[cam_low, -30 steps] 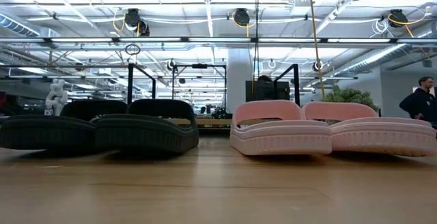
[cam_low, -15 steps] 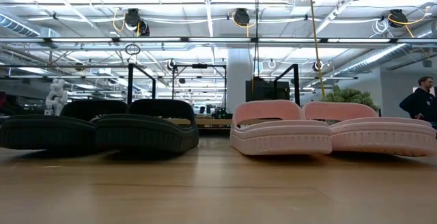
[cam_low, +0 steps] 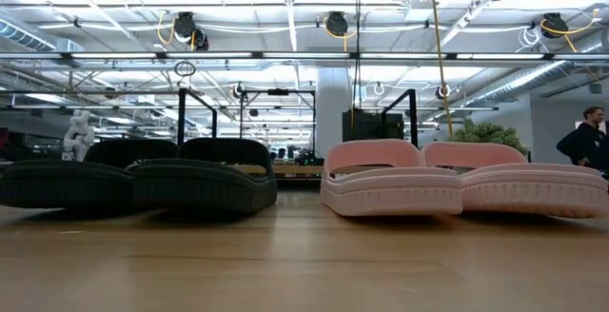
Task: Pick and place slides into the shelf
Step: Put the left black slide on the shelf
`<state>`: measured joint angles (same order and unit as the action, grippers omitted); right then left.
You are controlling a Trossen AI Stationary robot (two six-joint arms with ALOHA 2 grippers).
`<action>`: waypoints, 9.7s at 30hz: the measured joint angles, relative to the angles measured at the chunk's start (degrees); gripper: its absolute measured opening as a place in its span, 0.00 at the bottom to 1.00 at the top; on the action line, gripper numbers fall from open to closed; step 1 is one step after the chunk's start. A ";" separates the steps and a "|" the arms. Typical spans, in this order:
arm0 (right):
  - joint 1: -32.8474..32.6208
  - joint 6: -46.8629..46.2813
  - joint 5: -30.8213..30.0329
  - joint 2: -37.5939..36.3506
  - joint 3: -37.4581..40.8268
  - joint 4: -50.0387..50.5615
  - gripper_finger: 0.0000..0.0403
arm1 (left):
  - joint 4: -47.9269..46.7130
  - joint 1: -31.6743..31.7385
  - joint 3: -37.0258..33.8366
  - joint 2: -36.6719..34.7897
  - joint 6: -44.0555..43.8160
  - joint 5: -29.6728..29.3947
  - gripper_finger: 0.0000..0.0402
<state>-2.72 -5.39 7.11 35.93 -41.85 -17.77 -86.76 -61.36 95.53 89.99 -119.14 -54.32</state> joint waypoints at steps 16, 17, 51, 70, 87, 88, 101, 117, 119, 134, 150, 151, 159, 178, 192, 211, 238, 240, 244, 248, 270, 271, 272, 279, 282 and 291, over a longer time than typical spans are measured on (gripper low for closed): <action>0.00 -1.06 0.31 -0.01 0.00 -0.38 0.00 | -3.16 2.86 -4.80 24.09 -20.45 -0.57 0.06; 0.00 -1.44 0.38 -0.01 0.00 -0.38 0.00 | -3.16 3.15 -5.43 24.17 -20.67 -0.53 0.06; -0.02 -2.46 17.19 -0.27 0.00 0.95 0.00 | 18.37 15.76 -9.80 22.45 -8.83 -0.96 0.43; -0.02 -0.91 17.21 -0.27 0.02 4.67 0.00 | 19.95 15.71 -11.15 22.45 -6.16 0.31 0.32; -0.02 1.96 17.21 -0.27 0.09 6.22 0.00 | 21.81 16.72 -13.69 22.49 -20.27 2.98 0.32; -0.02 2.00 17.21 -0.27 0.09 6.19 0.00 | 22.46 16.72 -13.69 22.49 -21.39 3.68 0.32; -0.02 1.00 17.23 -0.27 0.09 5.95 0.00 | 20.03 17.78 -13.66 20.65 -24.80 6.33 0.32; 0.00 -1.41 17.21 -0.29 0.09 5.76 0.00 | 11.78 18.46 -13.64 12.54 3.38 10.13 0.32; 0.00 -1.41 17.19 -0.29 0.09 5.77 0.00 | 11.74 19.39 -13.64 11.83 9.72 11.79 0.32; 0.00 -0.63 16.73 0.32 0.09 5.92 0.00 | 7.62 28.83 -13.70 13.35 42.11 21.35 0.32; 0.00 1.71 12.37 1.65 0.07 5.82 0.00 | 9.22 27.60 -13.69 19.74 50.27 22.78 0.32; 0.00 1.70 12.38 1.72 0.07 5.82 0.00 | 8.84 27.58 -13.69 20.08 50.62 22.57 0.32; 0.00 1.69 12.42 2.02 0.07 6.08 0.00 | 6.60 27.94 -13.69 22.20 50.17 22.49 0.32; 0.00 3.31 12.48 2.24 6.96 4.69 0.00 | 5.68 28.31 -13.69 22.23 48.35 24.37 0.32; -0.02 5.22 12.49 2.24 8.90 -0.43 0.00 | 7.51 29.35 -13.69 22.23 49.45 28.36 0.32; -0.02 -2.89 12.53 2.22 8.92 -1.35 0.00 | 6.14 22.52 -5.89 17.12 9.75 14.29 0.32; -0.02 -2.14 12.53 2.17 8.92 -8.62 0.00 | 18.35 18.71 -7.97 16.19 -23.80 9.28 0.32; -0.02 -2.09 12.53 2.17 8.92 -8.61 0.00 | 20.46 18.80 -9.90 16.31 -23.88 9.15 0.32; -0.02 -2.70 12.57 2.17 8.92 -8.60 0.00 | 26.82 19.47 -14.97 16.26 -23.90 8.81 0.32; -0.02 -2.86 12.66 2.17 8.92 -8.58 0.00 | 30.76 20.26 -19.21 16.13 -23.93 9.02 0.32; -0.02 -2.92 12.62 1.78 8.92 -6.43 0.00 | 18.69 20.08 -40.49 -16.05 -23.70 7.31 0.32; -0.02 -2.92 12.60 1.79 8.92 -6.53 0.00 | 17.28 19.97 -41.85 -18.81 -23.68 7.25 0.32; -0.02 -2.92 12.47 1.78 8.92 -6.77 0.00 | 16.80 19.95 -43.17 -21.64 -23.66 6.56 0.32; -0.02 -5.04 12.40 1.79 8.92 -9.30 0.00 | 45.47 19.65 -55.88 -27.08 -19.19 -13.17 0.32; -0.02 -6.03 12.44 1.78 8.92 -9.90 0.00 | 66.06 19.15 -59.12 -21.72 -12.13 -18.21 0.32; 0.00 -5.92 12.46 1.78 8.92 -10.74 0.00 | 83.43 13.65 -55.99 -7.88 -10.60 -28.39 0.32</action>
<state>-2.72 -11.31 19.57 37.71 -32.93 -28.51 -3.33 -47.71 39.54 82.11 -129.74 -82.71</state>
